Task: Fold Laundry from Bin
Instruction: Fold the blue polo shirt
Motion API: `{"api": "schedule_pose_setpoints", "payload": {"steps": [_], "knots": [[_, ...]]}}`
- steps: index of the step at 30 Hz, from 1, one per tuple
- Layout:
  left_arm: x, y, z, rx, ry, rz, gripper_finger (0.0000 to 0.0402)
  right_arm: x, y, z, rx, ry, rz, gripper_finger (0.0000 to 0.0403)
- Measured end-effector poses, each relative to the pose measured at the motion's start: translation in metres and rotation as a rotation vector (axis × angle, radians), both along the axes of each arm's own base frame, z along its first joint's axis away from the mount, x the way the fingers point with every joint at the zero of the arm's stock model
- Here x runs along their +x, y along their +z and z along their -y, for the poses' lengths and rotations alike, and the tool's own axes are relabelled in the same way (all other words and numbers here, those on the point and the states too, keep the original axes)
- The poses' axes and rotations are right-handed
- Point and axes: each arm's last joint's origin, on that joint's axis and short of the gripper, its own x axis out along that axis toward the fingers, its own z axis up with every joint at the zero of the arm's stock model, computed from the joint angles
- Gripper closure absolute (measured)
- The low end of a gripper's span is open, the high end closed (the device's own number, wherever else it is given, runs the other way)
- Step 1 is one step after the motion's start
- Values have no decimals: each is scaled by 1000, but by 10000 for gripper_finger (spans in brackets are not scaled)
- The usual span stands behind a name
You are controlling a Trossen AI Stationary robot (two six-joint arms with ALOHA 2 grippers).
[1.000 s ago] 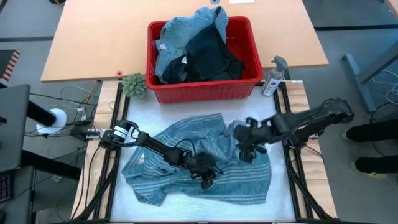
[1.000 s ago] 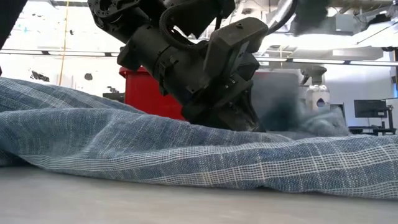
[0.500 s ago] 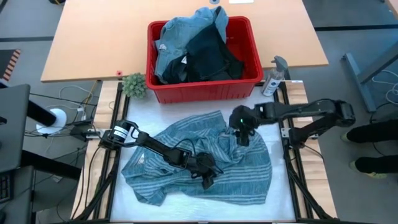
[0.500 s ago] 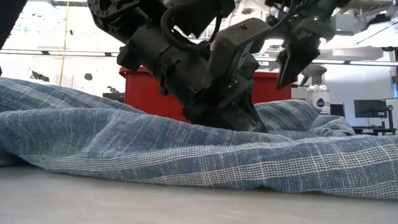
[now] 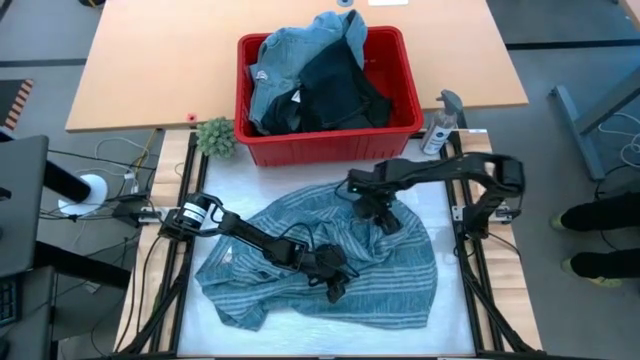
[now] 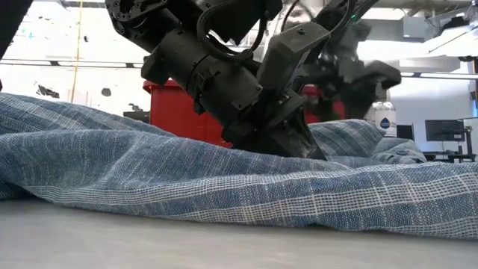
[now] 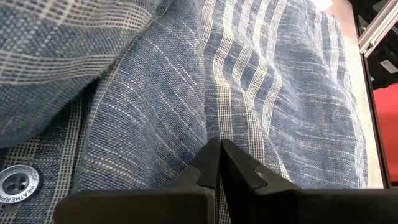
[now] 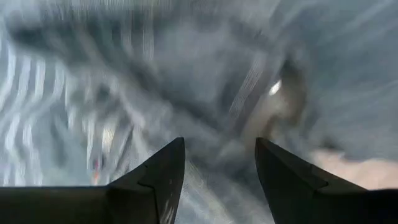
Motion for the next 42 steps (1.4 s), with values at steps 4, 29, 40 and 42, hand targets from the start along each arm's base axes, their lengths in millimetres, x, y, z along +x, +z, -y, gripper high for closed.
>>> {"api": "schedule_pose_setpoints", "payload": {"steps": [4,29,40,42], "knots": [[0,0,0,8,17,4,401,0,-10,7,11,51,-75,185],[1,0,-2,35,38,10,401,27,6,20,-78,225,-3,205],[1,-1,-2,51,22,11,401,21,-2,21,-48,271,-83,220],[0,-1,-2,53,20,12,401,22,-2,22,-50,267,-73,222]]}}
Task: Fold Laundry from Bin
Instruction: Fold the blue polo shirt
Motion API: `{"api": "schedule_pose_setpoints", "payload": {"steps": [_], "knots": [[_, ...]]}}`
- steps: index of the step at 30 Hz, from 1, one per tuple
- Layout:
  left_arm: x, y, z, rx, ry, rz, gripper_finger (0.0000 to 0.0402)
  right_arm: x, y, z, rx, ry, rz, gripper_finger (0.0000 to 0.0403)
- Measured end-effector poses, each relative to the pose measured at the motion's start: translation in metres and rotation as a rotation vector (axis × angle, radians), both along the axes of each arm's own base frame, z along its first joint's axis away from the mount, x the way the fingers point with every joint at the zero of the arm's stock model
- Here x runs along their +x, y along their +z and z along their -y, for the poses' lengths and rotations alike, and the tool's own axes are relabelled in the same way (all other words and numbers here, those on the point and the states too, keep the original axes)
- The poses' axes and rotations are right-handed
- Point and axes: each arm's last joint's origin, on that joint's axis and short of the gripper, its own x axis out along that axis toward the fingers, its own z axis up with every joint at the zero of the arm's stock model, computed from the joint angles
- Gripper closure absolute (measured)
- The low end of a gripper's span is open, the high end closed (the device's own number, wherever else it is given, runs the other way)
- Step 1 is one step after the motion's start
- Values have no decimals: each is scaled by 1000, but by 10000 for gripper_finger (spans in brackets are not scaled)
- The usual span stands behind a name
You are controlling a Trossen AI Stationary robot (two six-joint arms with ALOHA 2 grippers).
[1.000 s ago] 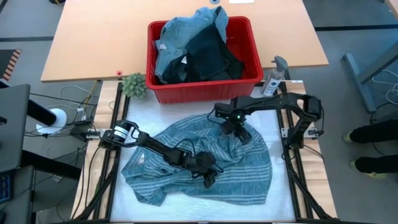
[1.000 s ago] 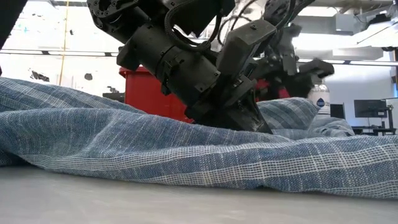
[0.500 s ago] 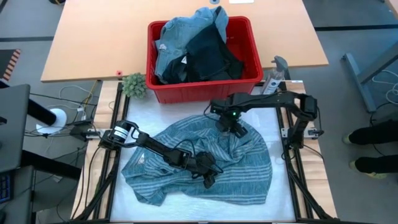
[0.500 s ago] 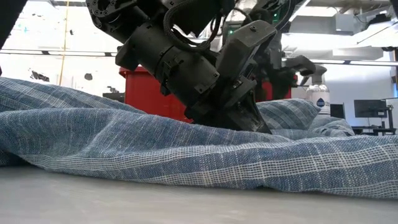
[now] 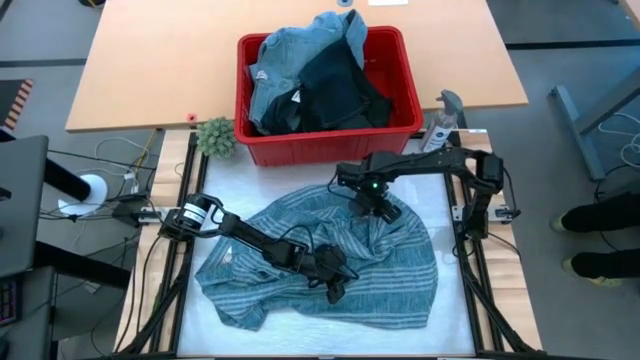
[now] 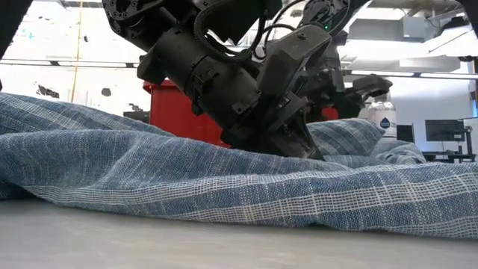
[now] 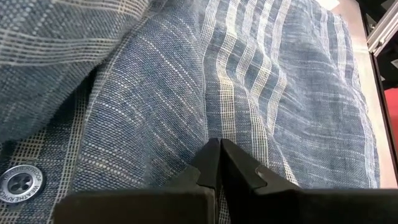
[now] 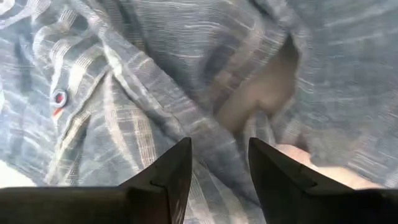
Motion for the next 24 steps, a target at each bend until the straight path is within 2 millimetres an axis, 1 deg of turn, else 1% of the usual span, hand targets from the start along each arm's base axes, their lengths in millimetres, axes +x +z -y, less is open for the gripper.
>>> {"api": "schedule_pose_setpoints", "payload": {"steps": [4,8,11,14,17,19,20,22,24], "knots": [[0,0,0,3,-3,1,401,4,-10,1,4,17,-16,223],[0,0,0,12,-11,-1,401,3,-21,1,14,28,-58,223],[0,-1,0,14,-14,-3,401,1,-24,1,11,31,-101,231],[0,-1,0,14,-14,-3,401,-3,-22,0,4,53,-137,265],[0,-1,0,15,-15,-3,401,-6,-21,1,-28,84,-168,319],[0,-1,0,14,-14,-3,401,-6,-21,2,-70,82,-181,365],[0,-1,0,14,-14,-3,401,-7,-21,2,-83,76,-192,380],[-1,-1,0,14,-15,-3,401,-9,-21,3,-117,32,-218,386],[-1,-1,1,17,-14,-2,401,-10,-18,6,-171,-56,-247,386]]}}
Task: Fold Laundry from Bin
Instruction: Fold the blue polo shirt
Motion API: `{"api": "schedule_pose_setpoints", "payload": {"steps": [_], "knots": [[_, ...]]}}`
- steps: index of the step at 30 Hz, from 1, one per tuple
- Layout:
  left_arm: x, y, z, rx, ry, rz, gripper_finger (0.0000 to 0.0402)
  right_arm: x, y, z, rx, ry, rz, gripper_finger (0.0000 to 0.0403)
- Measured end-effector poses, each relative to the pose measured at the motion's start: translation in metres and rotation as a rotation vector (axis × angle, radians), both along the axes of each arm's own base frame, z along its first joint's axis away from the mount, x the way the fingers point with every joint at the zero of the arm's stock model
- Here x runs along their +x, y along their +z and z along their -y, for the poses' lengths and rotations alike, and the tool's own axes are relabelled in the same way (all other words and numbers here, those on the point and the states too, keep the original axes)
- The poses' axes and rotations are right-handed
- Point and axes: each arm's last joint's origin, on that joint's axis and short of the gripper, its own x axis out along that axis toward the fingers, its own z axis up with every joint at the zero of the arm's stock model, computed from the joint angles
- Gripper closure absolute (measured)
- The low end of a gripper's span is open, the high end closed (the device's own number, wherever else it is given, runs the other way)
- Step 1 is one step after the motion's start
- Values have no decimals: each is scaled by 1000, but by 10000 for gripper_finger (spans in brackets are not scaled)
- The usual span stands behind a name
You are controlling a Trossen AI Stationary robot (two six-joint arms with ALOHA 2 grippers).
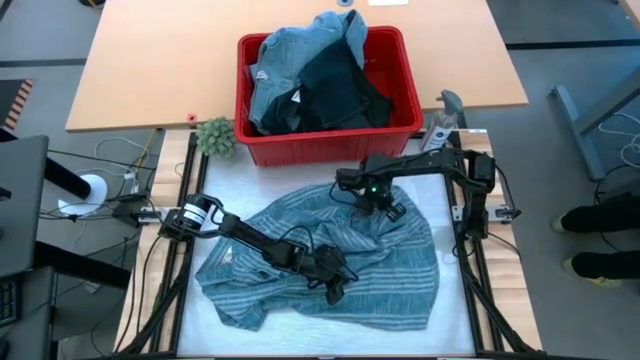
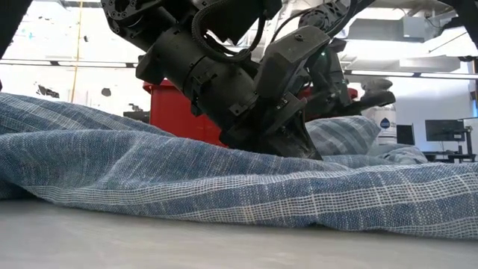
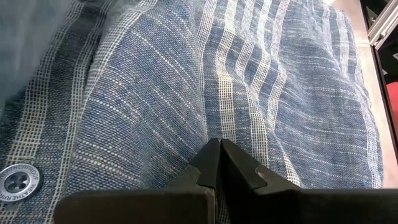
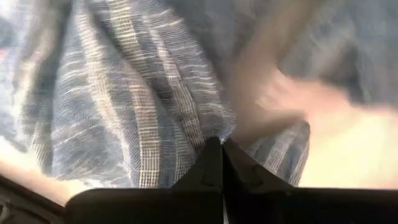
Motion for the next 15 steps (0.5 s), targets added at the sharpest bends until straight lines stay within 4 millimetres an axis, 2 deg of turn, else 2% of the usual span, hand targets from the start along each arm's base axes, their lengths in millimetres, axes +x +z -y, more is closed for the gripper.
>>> {"api": "schedule_pose_setpoints", "payload": {"steps": [4,10,13,15], "knots": [[0,0,0,-1,0,0,401,-15,20,10,-68,-226,-37,386],[0,0,0,-3,-3,0,401,-50,72,20,-179,-613,90,386],[0,0,0,-8,-14,-4,401,-65,90,21,-196,-723,167,386],[0,0,0,-13,-24,-7,402,-73,92,22,-199,-756,176,386]]}}
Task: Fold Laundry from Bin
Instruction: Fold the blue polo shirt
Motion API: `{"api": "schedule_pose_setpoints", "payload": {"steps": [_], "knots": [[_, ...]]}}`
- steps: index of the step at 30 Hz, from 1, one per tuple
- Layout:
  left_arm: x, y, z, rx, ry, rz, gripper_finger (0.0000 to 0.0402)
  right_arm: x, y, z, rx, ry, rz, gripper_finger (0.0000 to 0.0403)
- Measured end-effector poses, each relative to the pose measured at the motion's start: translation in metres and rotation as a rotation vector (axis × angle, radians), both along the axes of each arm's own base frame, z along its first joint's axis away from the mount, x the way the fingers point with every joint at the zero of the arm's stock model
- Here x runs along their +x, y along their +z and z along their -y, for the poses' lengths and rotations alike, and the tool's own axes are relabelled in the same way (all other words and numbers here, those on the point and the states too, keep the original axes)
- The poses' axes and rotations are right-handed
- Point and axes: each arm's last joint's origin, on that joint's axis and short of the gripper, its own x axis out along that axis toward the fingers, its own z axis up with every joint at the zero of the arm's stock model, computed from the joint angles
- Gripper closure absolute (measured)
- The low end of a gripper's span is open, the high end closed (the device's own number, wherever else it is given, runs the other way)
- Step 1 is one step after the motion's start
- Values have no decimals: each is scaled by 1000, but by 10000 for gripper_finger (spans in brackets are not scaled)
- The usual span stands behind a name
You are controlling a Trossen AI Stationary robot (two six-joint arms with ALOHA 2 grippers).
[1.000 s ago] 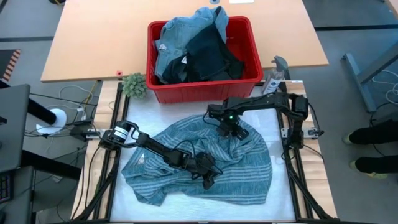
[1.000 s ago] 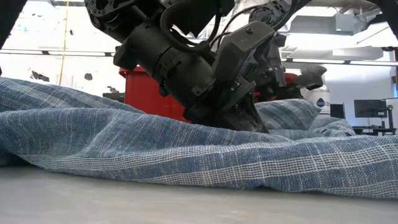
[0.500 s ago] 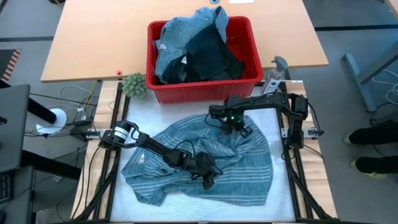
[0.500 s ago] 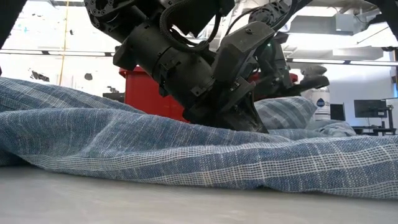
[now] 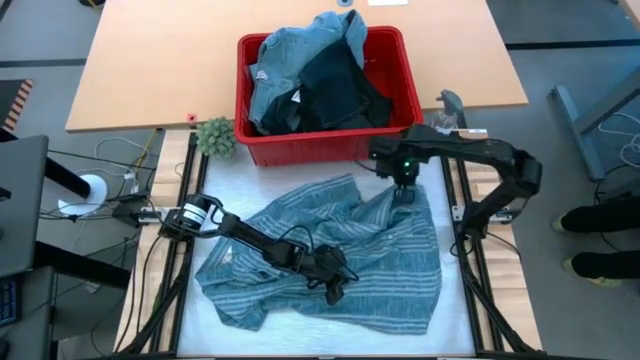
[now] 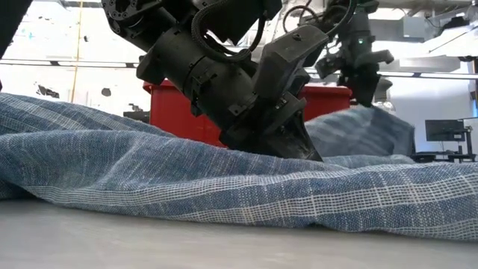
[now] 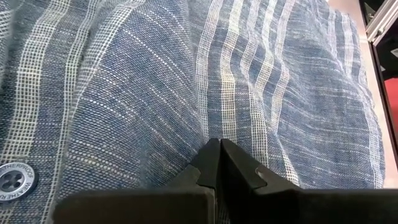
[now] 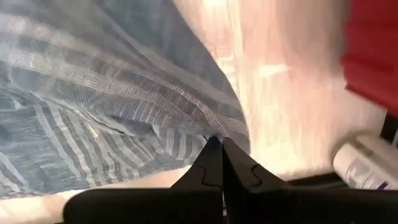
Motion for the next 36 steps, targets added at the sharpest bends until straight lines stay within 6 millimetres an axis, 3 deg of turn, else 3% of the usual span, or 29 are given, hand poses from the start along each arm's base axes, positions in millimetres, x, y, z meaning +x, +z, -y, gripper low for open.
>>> {"api": "schedule_pose_setpoints", "payload": {"steps": [4,7,12,17,21,24,26,31,36], "knots": [[0,0,0,-4,-4,-1,401,-2,-13,5,-21,-28,54,364],[0,0,0,-11,4,-2,401,4,-27,15,-46,-22,106,302],[0,0,0,-19,11,-3,401,6,-48,42,-136,-79,32,202],[0,1,1,-44,7,-9,401,-4,-42,47,-54,-257,92,152],[-2,6,2,-67,-20,-19,402,-15,-5,25,-84,-301,257,151],[-5,22,-5,-53,-49,-25,402,-26,20,0,-96,-386,423,156],[-6,38,-15,-45,-68,-2,402,-35,25,-20,-78,-466,499,162],[-3,94,-48,-35,-63,164,402,-42,-2,-70,4,-630,622,188],[-8,120,-68,-37,-60,218,401,-38,-43,-118,60,-700,732,227]]}}
